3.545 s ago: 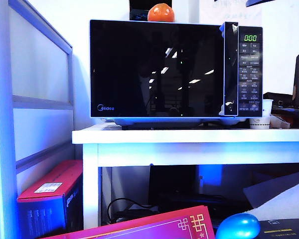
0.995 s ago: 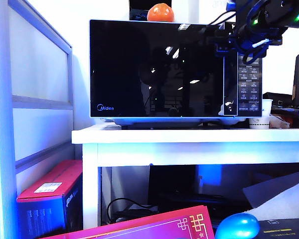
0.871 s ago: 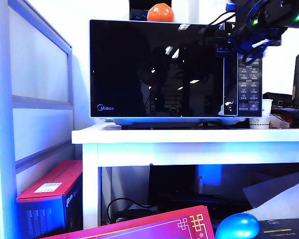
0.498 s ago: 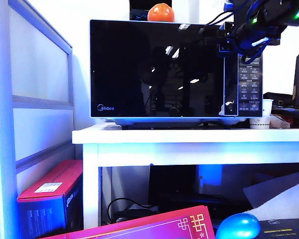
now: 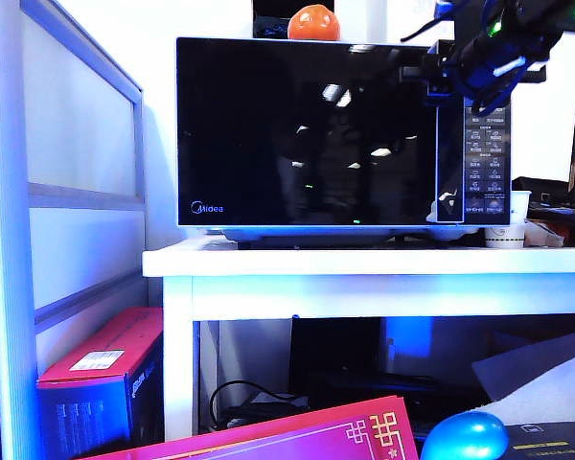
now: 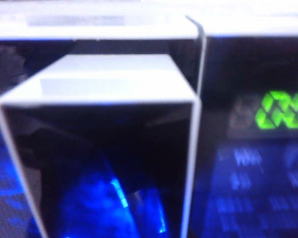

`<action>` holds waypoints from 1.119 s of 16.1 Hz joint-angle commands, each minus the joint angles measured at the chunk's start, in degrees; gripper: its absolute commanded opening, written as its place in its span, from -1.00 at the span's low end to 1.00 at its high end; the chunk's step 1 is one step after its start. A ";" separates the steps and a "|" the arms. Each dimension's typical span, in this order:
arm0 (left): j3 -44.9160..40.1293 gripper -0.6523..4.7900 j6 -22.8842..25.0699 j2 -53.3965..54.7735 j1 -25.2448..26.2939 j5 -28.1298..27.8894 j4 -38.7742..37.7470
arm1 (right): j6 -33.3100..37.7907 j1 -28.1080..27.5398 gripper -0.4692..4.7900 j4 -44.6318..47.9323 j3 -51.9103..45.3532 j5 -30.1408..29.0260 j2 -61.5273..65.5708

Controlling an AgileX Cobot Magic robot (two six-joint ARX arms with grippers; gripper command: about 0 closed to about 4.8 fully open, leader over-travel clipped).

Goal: Open the microwave door, place the orange inside the microwave, then close the microwave door.

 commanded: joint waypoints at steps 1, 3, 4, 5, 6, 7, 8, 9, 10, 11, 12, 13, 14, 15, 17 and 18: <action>0.26 -0.78 0.37 -0.09 -0.02 0.02 0.77 | -0.02 0.31 -0.43 -1.77 0.11 0.66 -1.84; 0.26 -0.78 0.37 -0.11 -0.02 0.00 0.68 | -0.02 0.31 -0.12 -1.84 0.11 0.37 -1.92; 0.26 -0.78 0.37 -0.11 -0.02 0.00 0.72 | -0.04 0.31 0.30 -1.79 0.11 -1.27 -1.95; 0.26 -0.78 0.37 -0.09 -0.02 0.00 0.72 | -0.04 0.31 0.86 -1.70 0.11 -2.45 -1.97; 0.26 -0.78 0.37 -0.09 -0.02 0.00 0.74 | -0.07 0.33 0.98 -1.73 0.11 -2.73 -1.97; 0.26 -0.78 0.37 -0.09 -0.02 -0.04 0.74 | -0.04 0.33 1.00 -1.68 0.11 -3.96 -2.10; 0.26 -0.78 0.37 -0.09 -0.02 -0.20 0.72 | -0.04 0.33 1.00 -1.70 0.11 -4.55 -2.45; 0.26 -0.78 0.42 -0.09 -0.02 -0.35 0.74 | -0.04 0.33 1.00 -1.68 0.11 -4.92 -2.95; 0.26 -0.78 0.42 -0.09 -0.02 -0.37 0.74 | -0.04 0.33 1.00 -1.70 0.13 -4.94 -3.96; 0.26 -0.78 0.42 -0.09 -0.02 -0.37 0.74 | -0.04 0.33 1.00 -1.70 0.15 -4.92 -4.90; 0.26 -0.78 0.42 -0.09 -0.02 -0.37 0.74 | -0.04 0.33 1.00 -1.75 0.15 -4.90 -5.90; 0.26 -0.78 0.39 -0.09 -0.02 -0.37 0.74 | -0.04 0.33 1.00 -1.90 0.15 -4.90 -6.86; 0.26 -0.78 0.37 -0.09 -0.02 -0.37 0.74 | -0.04 0.33 1.00 -2.05 0.15 -4.90 -7.67; 0.26 -0.78 0.37 -0.09 -0.02 -0.37 0.72 | -0.04 0.33 1.00 -2.29 0.15 -4.87 -8.07; 0.26 -0.78 0.37 -0.09 -0.02 -0.35 0.72 | -0.04 0.31 0.95 -2.93 0.15 -4.68 -8.02; 0.26 -0.78 0.37 -0.09 -0.02 -0.35 0.72 | -0.07 0.31 0.64 -3.26 0.15 -4.68 -7.98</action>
